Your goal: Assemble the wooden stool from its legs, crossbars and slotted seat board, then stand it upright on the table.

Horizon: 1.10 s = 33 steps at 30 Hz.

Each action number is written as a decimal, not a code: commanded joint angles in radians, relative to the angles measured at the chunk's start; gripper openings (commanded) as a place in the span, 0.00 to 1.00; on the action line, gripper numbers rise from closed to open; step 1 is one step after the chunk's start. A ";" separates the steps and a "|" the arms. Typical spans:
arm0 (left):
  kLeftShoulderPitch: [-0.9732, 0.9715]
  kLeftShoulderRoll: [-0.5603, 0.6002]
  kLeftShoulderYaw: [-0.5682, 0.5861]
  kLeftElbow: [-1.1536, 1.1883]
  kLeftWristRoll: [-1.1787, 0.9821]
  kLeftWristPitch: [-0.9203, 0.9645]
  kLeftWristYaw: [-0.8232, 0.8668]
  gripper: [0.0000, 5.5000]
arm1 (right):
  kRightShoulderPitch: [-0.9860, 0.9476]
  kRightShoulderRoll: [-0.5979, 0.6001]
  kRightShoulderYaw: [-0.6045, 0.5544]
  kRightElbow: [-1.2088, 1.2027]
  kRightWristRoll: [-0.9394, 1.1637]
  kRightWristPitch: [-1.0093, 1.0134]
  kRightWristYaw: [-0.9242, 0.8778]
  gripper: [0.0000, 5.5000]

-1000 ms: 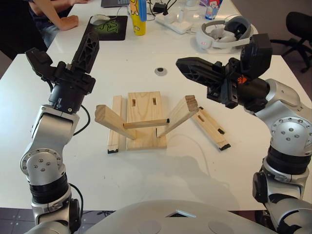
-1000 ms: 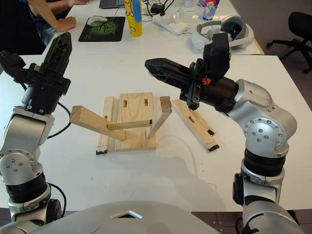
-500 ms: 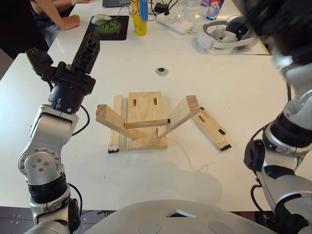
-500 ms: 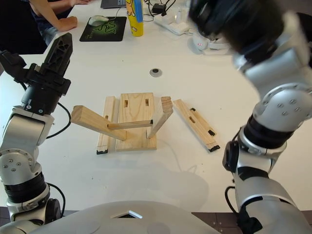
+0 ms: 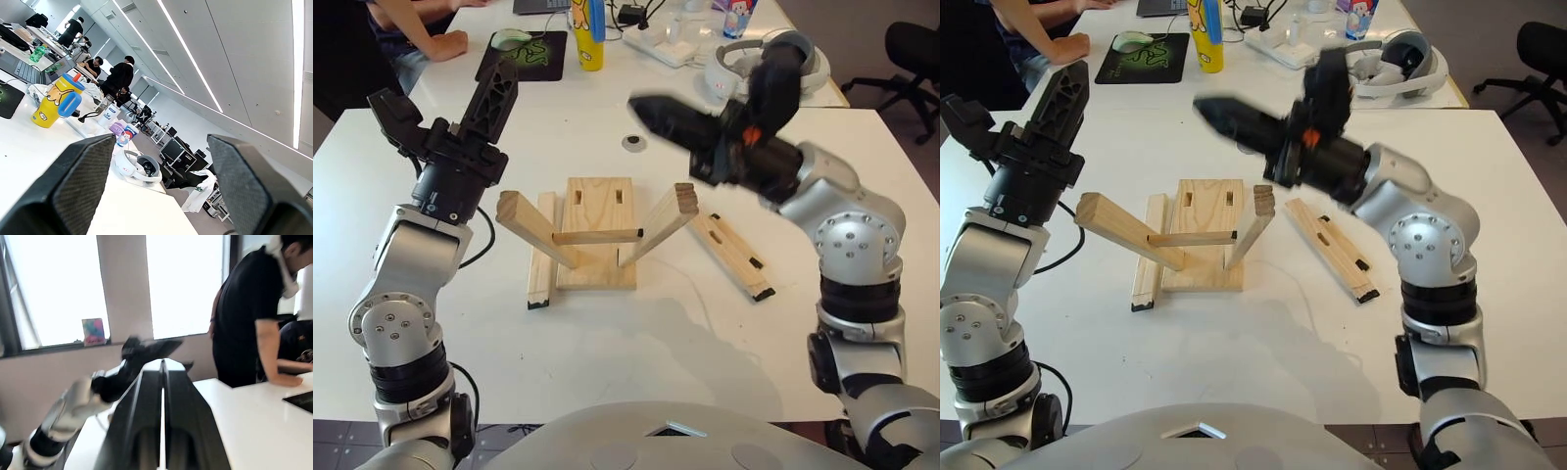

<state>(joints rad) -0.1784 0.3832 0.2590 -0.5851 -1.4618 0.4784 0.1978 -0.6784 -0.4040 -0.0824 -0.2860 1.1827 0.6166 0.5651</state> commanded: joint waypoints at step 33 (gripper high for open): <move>-0.009 0.022 0.104 0.111 0.096 -0.018 -0.026 0.63 | 0.012 -0.105 0.496 0.448 -0.852 -0.326 0.073 0.00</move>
<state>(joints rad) -0.1781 0.3799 0.3342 -0.5094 -1.3964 0.4672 0.1721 -0.7133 -0.4787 0.2712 0.0921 0.4853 0.3789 0.5167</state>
